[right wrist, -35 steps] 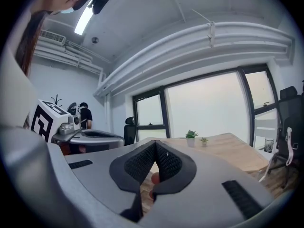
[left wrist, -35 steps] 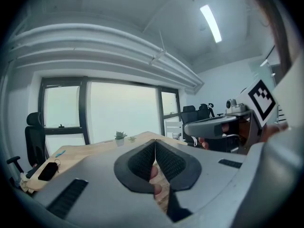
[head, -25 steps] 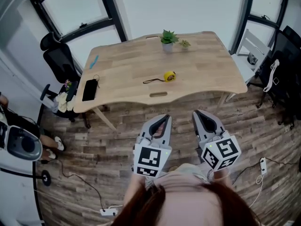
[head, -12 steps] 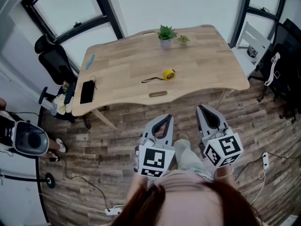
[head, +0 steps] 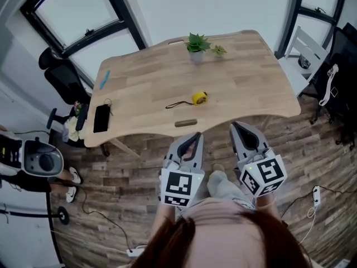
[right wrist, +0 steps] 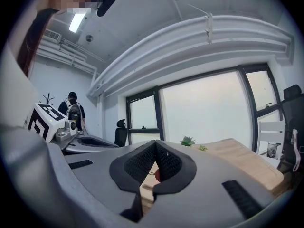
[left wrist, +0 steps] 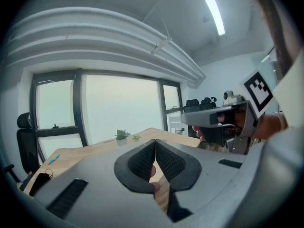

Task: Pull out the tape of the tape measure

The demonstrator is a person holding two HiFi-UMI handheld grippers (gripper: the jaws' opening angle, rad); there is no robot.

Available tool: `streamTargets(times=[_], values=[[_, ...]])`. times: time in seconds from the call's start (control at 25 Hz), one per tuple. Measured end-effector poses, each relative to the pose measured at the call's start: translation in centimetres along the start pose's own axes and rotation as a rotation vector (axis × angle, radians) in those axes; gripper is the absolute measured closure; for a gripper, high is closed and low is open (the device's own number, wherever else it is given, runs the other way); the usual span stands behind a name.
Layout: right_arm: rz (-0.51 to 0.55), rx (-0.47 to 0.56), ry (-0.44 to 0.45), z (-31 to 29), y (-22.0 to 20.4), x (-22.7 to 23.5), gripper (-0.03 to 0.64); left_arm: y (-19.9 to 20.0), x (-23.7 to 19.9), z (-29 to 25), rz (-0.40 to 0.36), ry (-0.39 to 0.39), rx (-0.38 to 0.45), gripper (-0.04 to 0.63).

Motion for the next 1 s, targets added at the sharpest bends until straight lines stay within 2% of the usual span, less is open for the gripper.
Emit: streamTargets(times=[0.56,0.8,1.0], values=[[0.020,-0.013,0.082,-8.1,1.2,8.1,0.618,1.6,-4.2,-9.6,0.058,0.067,0.002,0.592],[0.005,-0.031,0.147,-11.5,1.2,10.6,0.618,0.7,-5.8,-12.5,0.074,0.104,-0.010,0.592],[-0.007,-0.047,0.174,-14.1,0.9,11.7,0.618,-1.0,-7.8,-14.0,0.107,0.095,-0.047,0.592]])
Point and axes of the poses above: the fingertips, and each gripper's own axes: z backward along the fingers, x to its right, y out of its top, the point moved 4 cm from there along z, backward along the fingers, and after that the axes turned 2 degrees about -y, right-handed, at the moved point
